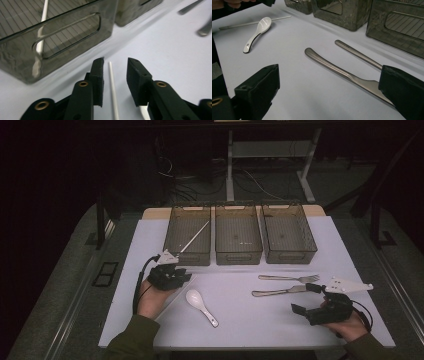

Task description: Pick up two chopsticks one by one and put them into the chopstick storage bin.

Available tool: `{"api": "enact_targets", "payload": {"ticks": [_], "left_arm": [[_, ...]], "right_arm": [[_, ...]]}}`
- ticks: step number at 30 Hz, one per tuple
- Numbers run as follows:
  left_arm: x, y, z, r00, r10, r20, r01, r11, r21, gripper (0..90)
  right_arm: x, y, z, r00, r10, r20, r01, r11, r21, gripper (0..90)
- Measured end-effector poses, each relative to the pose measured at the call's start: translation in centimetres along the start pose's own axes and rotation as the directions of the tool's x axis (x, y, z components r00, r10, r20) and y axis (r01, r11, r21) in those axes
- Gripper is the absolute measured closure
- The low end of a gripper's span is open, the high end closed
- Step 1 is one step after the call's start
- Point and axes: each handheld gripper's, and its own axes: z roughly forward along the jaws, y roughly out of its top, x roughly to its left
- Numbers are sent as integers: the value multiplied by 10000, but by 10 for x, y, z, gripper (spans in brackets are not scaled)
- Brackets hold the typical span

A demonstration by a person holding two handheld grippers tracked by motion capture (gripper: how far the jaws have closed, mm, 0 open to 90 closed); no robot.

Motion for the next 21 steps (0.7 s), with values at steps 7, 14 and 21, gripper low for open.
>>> {"api": "enact_targets", "payload": {"ticks": [7, 14, 21], "left_arm": [[-2, -23, -20, 9998, 187, 112, -186, 9998, -52, 564], [-3, -44, -36, 9996, 151, 239, -148, 9998, -116, 515], [-9, -59, -39, 9987, -159, 478, 159, 9999, 6, 517]], "right_arm": [[0, 0, 1, 10000, -68, 8, 68, 10000, -2, 36], [-2, -3, 9, 9995, -279, 122, 277, 9995, 153, 36], [-7, -5, 16, 9994, -281, 226, 273, 9990, 364, 36]]}}
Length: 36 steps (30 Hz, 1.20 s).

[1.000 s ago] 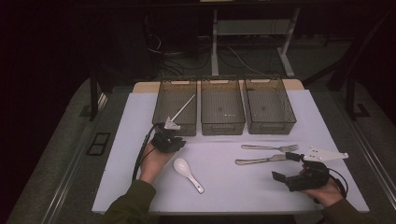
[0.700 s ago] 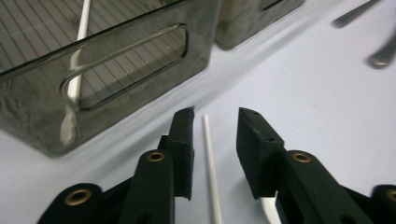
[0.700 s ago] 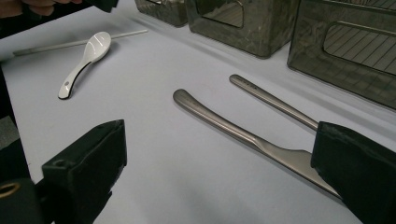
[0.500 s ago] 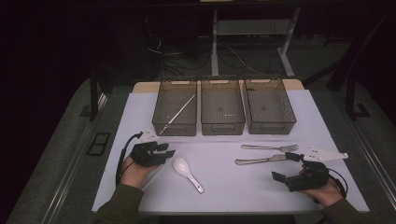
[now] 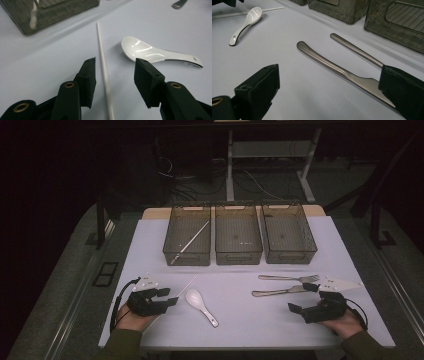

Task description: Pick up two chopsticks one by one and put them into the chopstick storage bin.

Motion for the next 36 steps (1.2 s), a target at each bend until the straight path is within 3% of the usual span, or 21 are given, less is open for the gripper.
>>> {"api": "enact_targets", "payload": {"ticks": [5, 12, 19, 23, 28, 33, 36], "left_arm": [[-2, -1, 4, 10000, 50, 72, -53, 9992, 386, 570], [1, -3, 9, 9991, -192, -383, 221, 9967, 779, 688], [2, -6, 15, 9986, -239, -476, 300, 9908, 1320, 774], [3, -6, 15, 9978, -353, -560, 424, 9905, 1310, 825], [3, -5, 16, 9981, -214, -581, 296, 9892, 1439, 838], [1, -1, 17, 9973, 270, -689, -151, 9857, 1677, 846], [2, 1, 17, 9978, 140, -648, -39, 9882, 1532, 847]], "right_arm": [[1, 0, 0, 10000, -44, -10, 44, 10000, 14, 36], [1, 0, 0, 10000, -59, 1, 59, 10000, -22, 36], [1, 0, 0, 9999, -126, -6, 126, 9999, -40, 36], [2, 0, 0, 9999, -118, -8, 118, 9999, -18, 36], [2, 0, 0, 9999, -136, -7, 136, 9999, -25, 36], [2, 1, -1, 9999, -141, -10, 141, 9999, -11, 36], [2, 1, -1, 9999, -161, -18, 160, 9999, -29, 36]]}}
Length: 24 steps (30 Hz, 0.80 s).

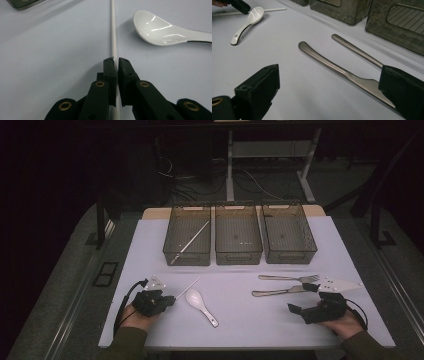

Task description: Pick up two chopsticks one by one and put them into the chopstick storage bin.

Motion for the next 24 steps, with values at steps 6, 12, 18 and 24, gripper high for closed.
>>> {"api": "enact_targets", "payload": {"ticks": [6, 12, 18, 24], "left_arm": [[4, 1, -6, 9999, -137, -22, 136, 9995, -297, 846], [1, 6, -12, 9999, -11, 107, 17, 9985, -545, 846], [1, 10, -17, 9999, -66, 135, 77, 9967, -805, 846], [2, 13, -22, 9999, -12, 150, 30, 9933, -1159, 846]], "right_arm": [[0, 0, 0, 10000, 18, -13, -18, 10000, -14, 36], [1, 0, -1, 10000, 3, -23, -3, 10000, -36, 36], [1, 0, -1, 10000, 18, -7, -18, 10000, -47, 36], [1, 0, -1, 10000, 12, -1, -12, 10000, -49, 36]]}}
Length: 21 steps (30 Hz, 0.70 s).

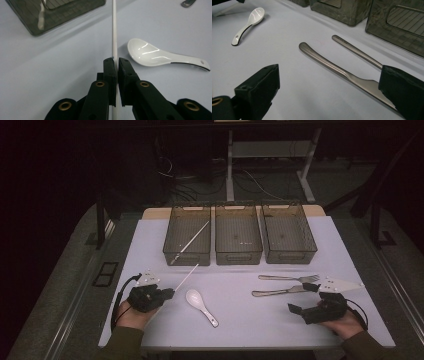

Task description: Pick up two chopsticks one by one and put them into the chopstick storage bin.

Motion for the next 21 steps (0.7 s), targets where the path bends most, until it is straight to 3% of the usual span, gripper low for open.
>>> {"api": "enact_targets", "payload": {"ticks": [14, 21], "left_arm": [[1, 21, -6, 9998, 206, 46, -202, 9974, -691, 846], [6, 32, -9, 10000, 38, 60, -30, 9929, -1189, 846]], "right_arm": [[0, 0, -1, 10000, -18, 35, 19, 10000, -46, 36], [0, 0, -1, 10000, 9, 36, -9, 10000, -51, 36]]}}
